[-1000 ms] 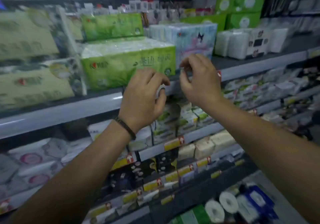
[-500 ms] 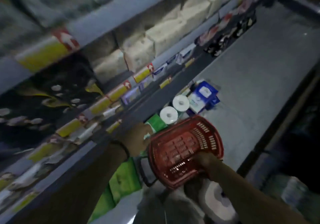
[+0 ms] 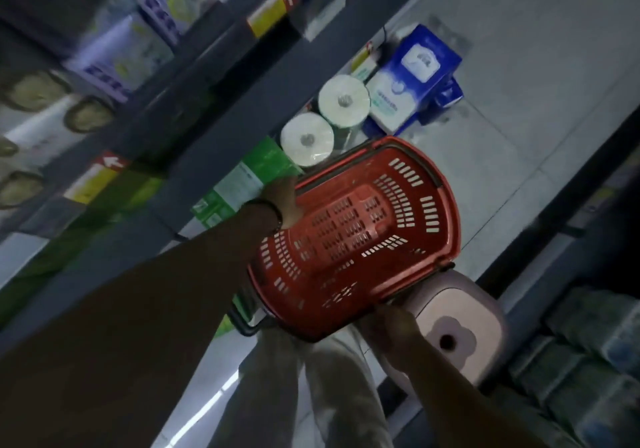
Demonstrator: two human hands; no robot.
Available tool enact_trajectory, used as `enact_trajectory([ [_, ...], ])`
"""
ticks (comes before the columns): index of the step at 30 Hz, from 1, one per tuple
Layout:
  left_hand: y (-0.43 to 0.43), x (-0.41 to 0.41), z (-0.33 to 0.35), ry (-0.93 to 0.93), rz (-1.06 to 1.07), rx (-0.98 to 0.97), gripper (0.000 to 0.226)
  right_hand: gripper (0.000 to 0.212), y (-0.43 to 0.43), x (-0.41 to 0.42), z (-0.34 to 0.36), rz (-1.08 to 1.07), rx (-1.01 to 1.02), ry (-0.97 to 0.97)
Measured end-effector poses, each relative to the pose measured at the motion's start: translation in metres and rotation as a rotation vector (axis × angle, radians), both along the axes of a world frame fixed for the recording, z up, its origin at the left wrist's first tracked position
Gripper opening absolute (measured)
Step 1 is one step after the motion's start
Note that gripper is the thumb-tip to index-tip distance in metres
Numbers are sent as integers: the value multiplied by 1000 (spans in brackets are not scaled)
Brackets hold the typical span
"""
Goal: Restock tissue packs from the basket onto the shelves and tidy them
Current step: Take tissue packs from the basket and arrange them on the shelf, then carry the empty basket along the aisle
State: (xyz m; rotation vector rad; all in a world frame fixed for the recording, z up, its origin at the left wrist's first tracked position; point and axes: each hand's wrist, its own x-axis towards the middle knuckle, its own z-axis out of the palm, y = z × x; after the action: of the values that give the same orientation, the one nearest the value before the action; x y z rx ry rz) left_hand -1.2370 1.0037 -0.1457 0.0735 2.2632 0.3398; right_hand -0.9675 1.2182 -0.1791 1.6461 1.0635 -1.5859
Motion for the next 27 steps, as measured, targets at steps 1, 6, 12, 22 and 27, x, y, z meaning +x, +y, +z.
enact_trajectory([
  [1, 3, -2, -12, -2, 32, 10, 75, 54, 1, 0, -13, -8, -31, 31],
  [6, 10, -9, -41, 19, 166, 36, 69, 66, -8, -5, -67, -199, -7, 83],
  [12, 3, 7, -19, -28, 422, 166, 59, 35, 4, 4, 2, -197, 5, 94],
  [22, -83, 91, 127, 36, 554, 261, 25, 22, -27, -3, 185, 38, 205, 407],
  [27, -148, 149, 184, 24, 662, 304, 45, 22, -54, 14, 238, 261, 272, 522],
])
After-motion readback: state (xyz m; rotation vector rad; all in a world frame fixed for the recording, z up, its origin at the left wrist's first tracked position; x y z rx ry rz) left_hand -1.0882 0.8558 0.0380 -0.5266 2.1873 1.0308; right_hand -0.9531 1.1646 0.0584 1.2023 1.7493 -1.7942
